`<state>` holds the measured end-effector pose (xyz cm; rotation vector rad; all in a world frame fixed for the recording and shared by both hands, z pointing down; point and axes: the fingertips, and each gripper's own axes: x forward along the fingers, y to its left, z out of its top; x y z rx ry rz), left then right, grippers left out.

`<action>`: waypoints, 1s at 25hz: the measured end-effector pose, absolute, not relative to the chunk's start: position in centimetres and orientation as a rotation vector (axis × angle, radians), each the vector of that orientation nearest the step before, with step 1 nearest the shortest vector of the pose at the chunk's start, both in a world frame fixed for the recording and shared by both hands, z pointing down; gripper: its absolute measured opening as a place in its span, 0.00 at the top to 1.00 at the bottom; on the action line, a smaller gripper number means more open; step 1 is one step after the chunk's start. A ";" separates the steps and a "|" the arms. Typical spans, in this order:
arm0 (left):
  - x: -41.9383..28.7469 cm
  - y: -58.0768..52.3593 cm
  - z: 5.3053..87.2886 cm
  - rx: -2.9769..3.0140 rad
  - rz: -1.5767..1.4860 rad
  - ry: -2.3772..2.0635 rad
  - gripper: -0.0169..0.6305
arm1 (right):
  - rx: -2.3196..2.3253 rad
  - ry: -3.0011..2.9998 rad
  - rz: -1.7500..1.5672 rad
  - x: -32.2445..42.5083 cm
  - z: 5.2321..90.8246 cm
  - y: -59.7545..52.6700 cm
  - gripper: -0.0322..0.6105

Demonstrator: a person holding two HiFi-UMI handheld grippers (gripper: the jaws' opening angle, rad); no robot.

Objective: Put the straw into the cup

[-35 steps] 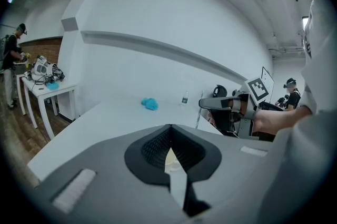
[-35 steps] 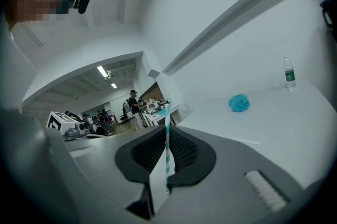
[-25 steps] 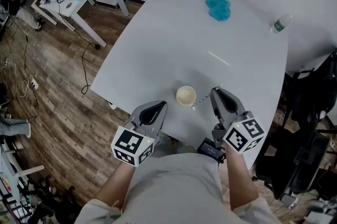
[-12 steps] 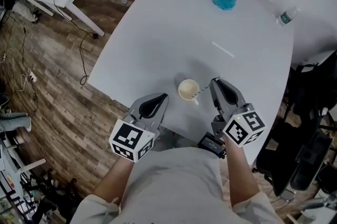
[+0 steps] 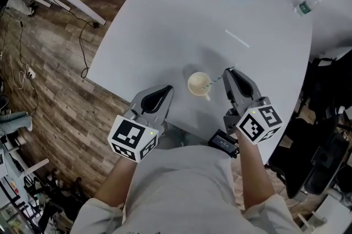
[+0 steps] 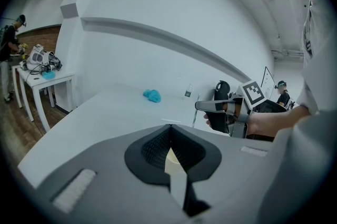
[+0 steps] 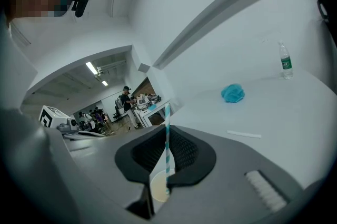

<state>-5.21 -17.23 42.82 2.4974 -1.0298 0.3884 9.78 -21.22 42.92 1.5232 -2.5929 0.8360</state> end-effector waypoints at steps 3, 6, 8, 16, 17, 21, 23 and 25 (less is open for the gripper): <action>-5.2 -17.4 43.4 2.488 0.395 -1.023 0.95 | 1.529 -2.577 0.851 9.9 43.6 -21.4 0.90; -5.1 -17.5 43.8 2.484 0.402 -1.013 0.95 | 1.524 -2.569 0.858 9.6 44.2 -21.7 0.90; -5.0 -17.7 44.0 2.483 0.404 -1.008 0.95 | 1.521 -2.568 0.860 9.5 44.5 -22.0 0.90; -5.0 -17.9 44.8 2.470 0.409 -1.001 0.95 | 1.505 -2.556 0.912 8.8 46.4 -22.5 0.90; -5.0 -18.0 44.9 2.469 0.409 -0.999 0.95 | 1.506 -2.557 0.921 8.8 46.6 -22.6 0.90; -5.1 -18.0 45.3 2.465 0.410 -0.993 0.95 | 1.519 -2.559 0.957 8.6 47.5 -22.8 0.90; -5.3 -17.9 45.5 2.461 0.415 -0.988 0.95 | 1.527 -2.556 0.973 8.4 47.9 -22.8 0.90; -5.3 -17.7 45.8 2.458 0.421 -0.981 0.95 | 1.529 -2.552 0.991 8.2 48.4 -22.9 0.90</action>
